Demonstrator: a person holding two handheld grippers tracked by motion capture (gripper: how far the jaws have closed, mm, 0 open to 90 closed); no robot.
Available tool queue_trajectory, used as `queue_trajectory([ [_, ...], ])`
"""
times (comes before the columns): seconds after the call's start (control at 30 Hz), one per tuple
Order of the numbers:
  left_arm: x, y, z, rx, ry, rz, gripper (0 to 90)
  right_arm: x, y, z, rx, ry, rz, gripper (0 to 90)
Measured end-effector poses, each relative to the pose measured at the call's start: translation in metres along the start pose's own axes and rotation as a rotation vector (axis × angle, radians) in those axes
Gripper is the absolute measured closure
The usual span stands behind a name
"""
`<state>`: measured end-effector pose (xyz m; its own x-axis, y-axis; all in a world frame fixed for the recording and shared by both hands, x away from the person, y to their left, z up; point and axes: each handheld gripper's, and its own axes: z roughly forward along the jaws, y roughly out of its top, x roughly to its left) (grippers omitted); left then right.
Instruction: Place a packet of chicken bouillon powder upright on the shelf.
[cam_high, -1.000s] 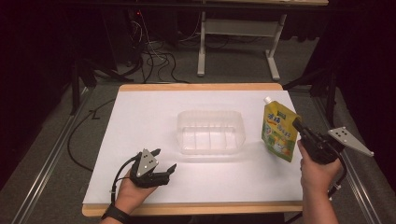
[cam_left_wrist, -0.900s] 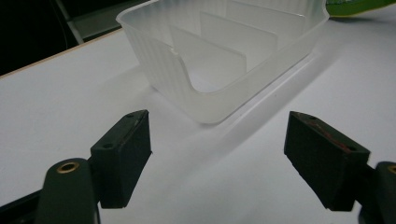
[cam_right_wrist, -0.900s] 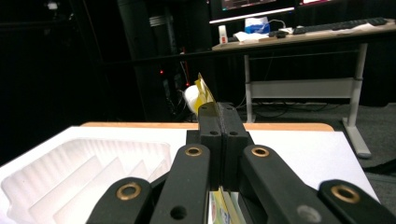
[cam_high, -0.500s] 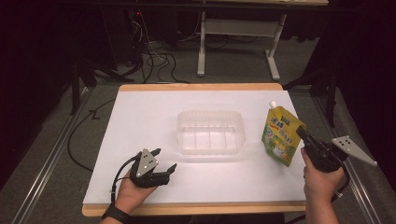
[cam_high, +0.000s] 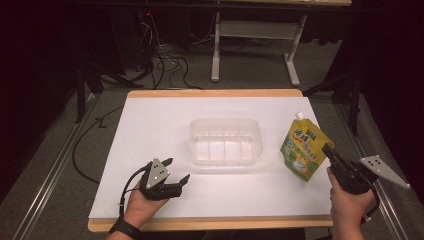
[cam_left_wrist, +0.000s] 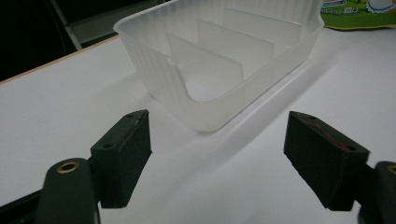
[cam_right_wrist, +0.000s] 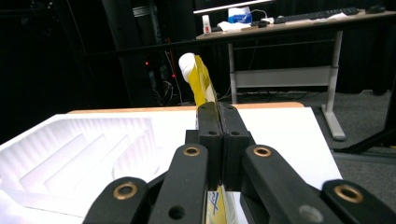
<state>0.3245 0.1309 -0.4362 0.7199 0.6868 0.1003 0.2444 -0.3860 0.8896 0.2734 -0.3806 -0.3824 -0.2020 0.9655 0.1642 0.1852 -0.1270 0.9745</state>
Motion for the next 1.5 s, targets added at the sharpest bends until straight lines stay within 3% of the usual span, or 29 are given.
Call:
queue_trajectory([
  [0.23,-0.001,0.001,0.001,0.001,-0.003,0.003,23.5,-0.001,-0.004,-0.004,0.011,-0.002,-0.003,88.6],
  [0.33,-0.001,0.001,0.001,0.001,-0.003,0.002,23.5,-0.001,-0.006,-0.001,0.044,0.008,-0.019,85.9],
  [0.53,0.000,0.000,0.000,-0.001,-0.003,0.000,23.5,-0.002,-0.017,0.014,0.147,0.041,-0.028,72.1],
  [0.8,0.000,-0.001,0.003,0.010,0.000,-0.001,23.9,-0.011,-0.024,0.029,0.241,0.079,-0.023,71.2],
  [0.83,0.000,-0.001,0.003,0.012,-0.001,0.000,24.1,-0.010,-0.027,0.031,0.251,0.077,-0.035,76.9],
  [0.87,0.000,-0.001,0.003,0.012,-0.001,0.000,24.2,-0.010,-0.027,0.031,0.251,0.077,-0.035,76.9],
  [0.93,0.000,-0.001,0.003,0.013,-0.001,-0.008,24.2,-0.008,-0.025,0.032,0.261,0.060,-0.046,85.6],
  [1.2,0.001,-0.003,0.006,0.031,-0.007,-0.019,24.7,-0.009,-0.025,0.031,0.243,0.044,-0.026,87.3],
  [1.5,0.004,-0.005,0.013,0.038,-0.005,-0.052,27.3,-0.002,-0.016,0.023,0.179,0.051,-0.008,87.8],
])
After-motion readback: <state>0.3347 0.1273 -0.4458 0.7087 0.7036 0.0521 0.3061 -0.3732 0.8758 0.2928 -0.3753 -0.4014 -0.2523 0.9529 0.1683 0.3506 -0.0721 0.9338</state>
